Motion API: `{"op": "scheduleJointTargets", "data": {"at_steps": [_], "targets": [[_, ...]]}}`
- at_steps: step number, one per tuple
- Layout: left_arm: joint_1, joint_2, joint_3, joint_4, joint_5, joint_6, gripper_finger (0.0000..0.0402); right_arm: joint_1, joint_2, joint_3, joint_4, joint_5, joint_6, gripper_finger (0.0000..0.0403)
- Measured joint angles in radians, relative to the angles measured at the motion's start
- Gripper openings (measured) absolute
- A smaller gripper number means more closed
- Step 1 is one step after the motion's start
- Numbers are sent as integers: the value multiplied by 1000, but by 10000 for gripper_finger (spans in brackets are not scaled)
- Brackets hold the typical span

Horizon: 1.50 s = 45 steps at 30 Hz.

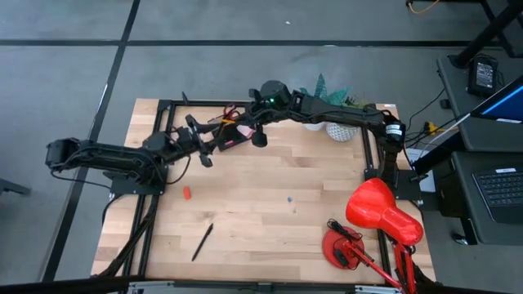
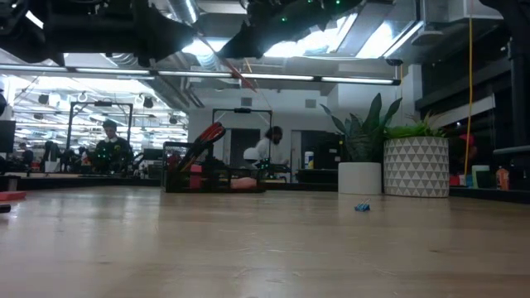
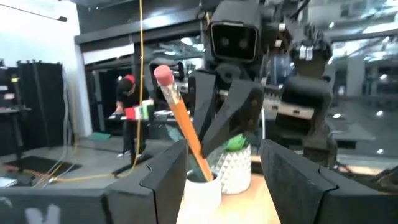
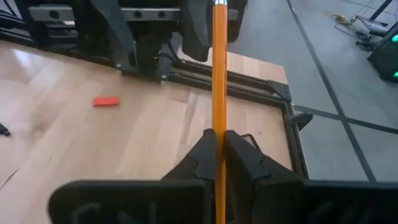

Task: Pick and place office supplies into organizer
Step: Put the pencil into the desk organizer

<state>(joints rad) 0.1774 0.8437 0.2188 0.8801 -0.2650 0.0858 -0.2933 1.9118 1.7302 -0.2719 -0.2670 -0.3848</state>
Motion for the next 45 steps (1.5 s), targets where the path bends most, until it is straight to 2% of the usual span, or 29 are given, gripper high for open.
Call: {"op": "scheduleJointTargets", "data": {"at_steps": [9,16,27,32,42,45], "targets": [[84,11,0,36,97,-92,196,24,0,0,26,-1,-18,23],[102,18,21,42,169,-110,196,25,0,0,25,-1,-18,23],[102,86,63,39,170,-110,190,25,0,0,25,-1,-17,23],[102,92,63,62,147,-109,149,29,0,0,24,-1,-17,23],[102,96,63,78,145,-109,23,34,1,-1,24,0,-16,23],[102,96,63,79,146,-92,16,40,1,-1,24,3,-8,23]]}}
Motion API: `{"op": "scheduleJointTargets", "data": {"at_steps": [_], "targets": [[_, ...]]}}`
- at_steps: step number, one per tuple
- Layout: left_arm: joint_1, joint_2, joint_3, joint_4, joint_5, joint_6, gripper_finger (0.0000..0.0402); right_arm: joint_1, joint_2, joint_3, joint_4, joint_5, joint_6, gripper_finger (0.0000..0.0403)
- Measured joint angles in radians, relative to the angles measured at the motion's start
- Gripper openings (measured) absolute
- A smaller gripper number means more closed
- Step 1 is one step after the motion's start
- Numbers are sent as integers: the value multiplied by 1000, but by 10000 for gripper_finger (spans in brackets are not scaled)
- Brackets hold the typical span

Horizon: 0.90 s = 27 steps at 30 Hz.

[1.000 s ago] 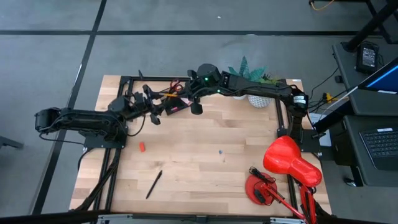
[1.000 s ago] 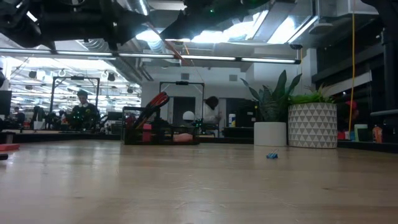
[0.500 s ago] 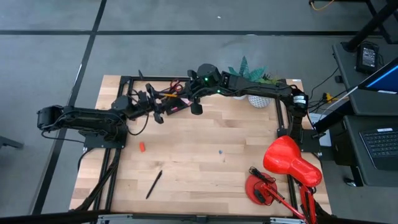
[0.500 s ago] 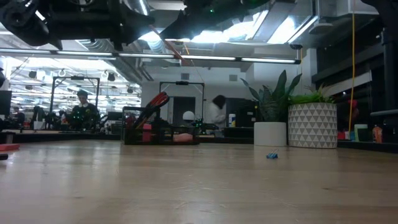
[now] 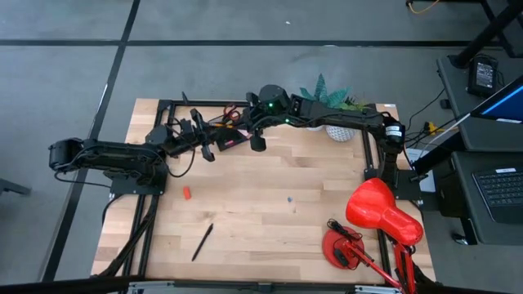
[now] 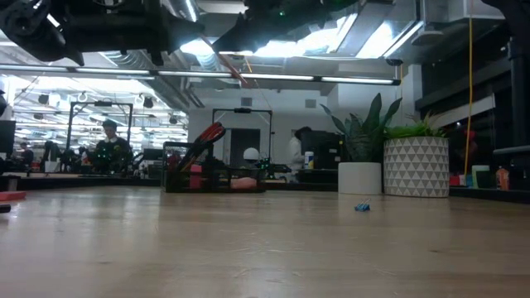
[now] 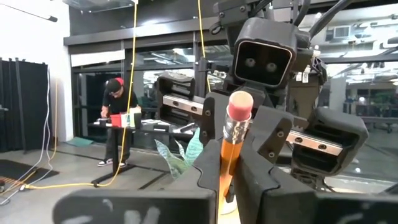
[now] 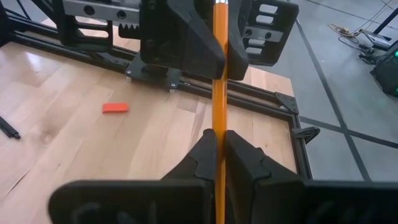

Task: Pick and place office supplies into organizer
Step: Put the pencil into the desk organizer

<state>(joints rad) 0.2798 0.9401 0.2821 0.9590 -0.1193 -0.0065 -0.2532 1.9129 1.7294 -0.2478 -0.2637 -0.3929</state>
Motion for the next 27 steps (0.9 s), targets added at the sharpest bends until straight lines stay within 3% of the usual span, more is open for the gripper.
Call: {"op": "scheduleJointTargets", "data": {"at_steps": [13,19,27], "targets": [[0,0,0,-3,34,10,16,9,0,0,-12,0,67,30],[0,-11,0,-10,103,19,16,20,0,0,-9,7,71,93],[0,-95,2,-77,111,52,16,63,-43,9,-89,232,7,162]]}}
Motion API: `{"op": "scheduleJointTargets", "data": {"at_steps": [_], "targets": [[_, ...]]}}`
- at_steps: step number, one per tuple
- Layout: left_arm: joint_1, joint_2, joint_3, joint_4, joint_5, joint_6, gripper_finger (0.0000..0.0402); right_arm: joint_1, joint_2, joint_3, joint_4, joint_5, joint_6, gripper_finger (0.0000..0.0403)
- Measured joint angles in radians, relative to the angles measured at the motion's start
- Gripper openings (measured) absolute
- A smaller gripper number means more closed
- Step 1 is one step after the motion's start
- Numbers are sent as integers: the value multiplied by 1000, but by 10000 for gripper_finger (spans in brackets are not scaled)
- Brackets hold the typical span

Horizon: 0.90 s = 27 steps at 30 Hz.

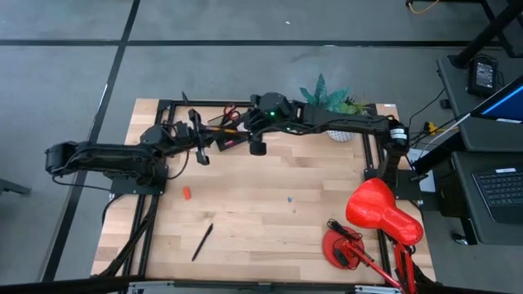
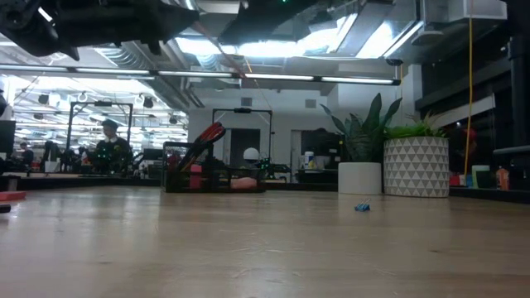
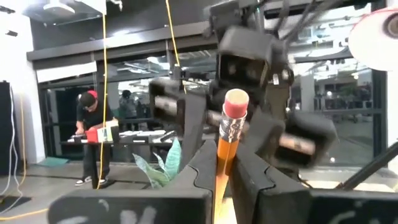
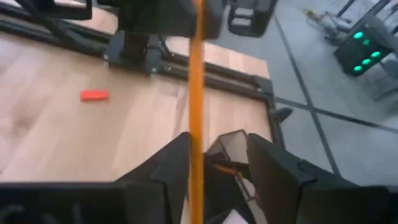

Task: Pick and place office supplies into organizer
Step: Put the pencil into the desk organizer

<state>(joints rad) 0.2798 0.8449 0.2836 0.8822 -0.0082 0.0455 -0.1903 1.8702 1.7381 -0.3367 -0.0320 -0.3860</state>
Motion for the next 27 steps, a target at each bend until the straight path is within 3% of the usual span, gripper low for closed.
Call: {"op": "scheduleJointTargets", "data": {"at_steps": [6,12,16,19,27], "targets": [[0,-73,0,-59,-8,30,16,25,-71,8,-135,4,73,152],[0,-128,0,-148,-12,46,16,44,-83,-9,-256,2,143,72],[0,-150,0,-226,-54,47,16,64,-86,-90,-140,-58,119,10],[-1,-162,0,-256,-74,46,16,65,-97,-163,-20,-104,122,11],[-3,-178,-2,-317,-136,-17,16,62,-164,-392,204,-103,120,6]]}}
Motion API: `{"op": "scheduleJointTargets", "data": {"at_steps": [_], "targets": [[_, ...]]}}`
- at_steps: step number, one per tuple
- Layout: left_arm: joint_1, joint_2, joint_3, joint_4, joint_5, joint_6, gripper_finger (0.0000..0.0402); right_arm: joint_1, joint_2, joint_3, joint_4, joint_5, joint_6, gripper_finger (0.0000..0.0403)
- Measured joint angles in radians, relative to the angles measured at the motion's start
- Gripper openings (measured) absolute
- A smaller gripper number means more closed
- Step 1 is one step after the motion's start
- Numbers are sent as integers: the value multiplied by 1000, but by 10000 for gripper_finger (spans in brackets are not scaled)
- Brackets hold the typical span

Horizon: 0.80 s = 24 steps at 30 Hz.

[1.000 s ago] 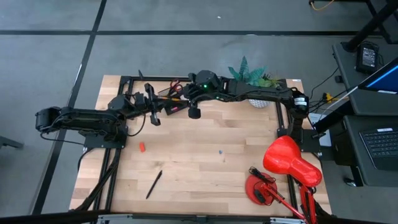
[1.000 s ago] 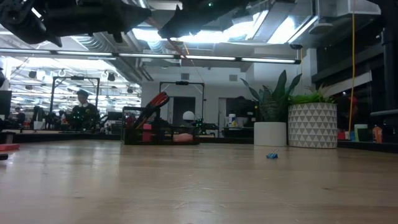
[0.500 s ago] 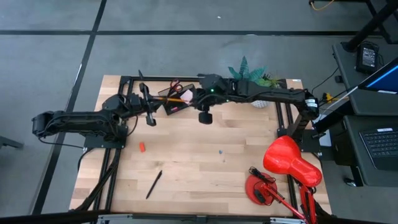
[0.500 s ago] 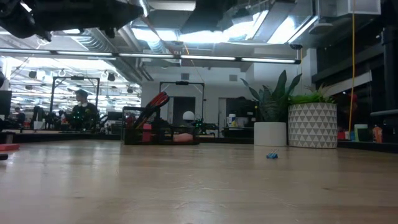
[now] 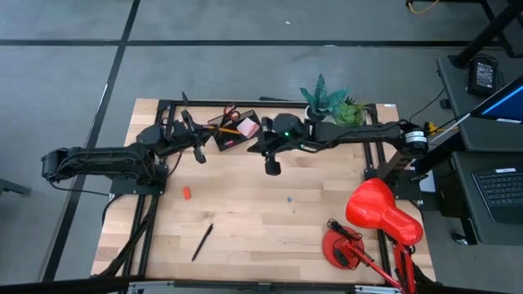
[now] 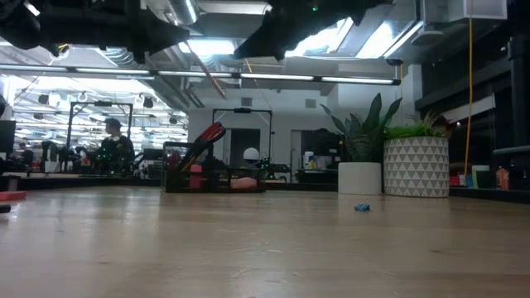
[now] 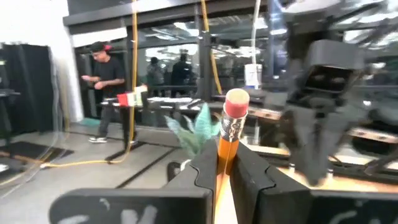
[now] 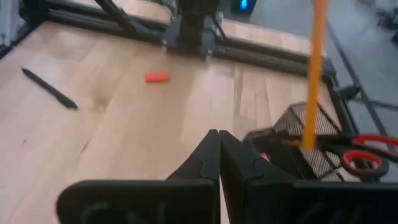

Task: Pick and place office supplies into organizer
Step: Put the pencil into the desk organizer

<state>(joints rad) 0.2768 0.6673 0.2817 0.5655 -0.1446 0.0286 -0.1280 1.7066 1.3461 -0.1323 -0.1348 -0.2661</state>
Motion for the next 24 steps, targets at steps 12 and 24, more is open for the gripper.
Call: {"op": "scheduleJointTargets", "data": {"at_steps": [12,24], "targets": [[-16,71,251,-510,-216,-33,16,-32,-117,-343,414,0,41,5],[-18,102,372,-743,-370,-94,16,-79,-232,-509,610,-166,50,9]]}}
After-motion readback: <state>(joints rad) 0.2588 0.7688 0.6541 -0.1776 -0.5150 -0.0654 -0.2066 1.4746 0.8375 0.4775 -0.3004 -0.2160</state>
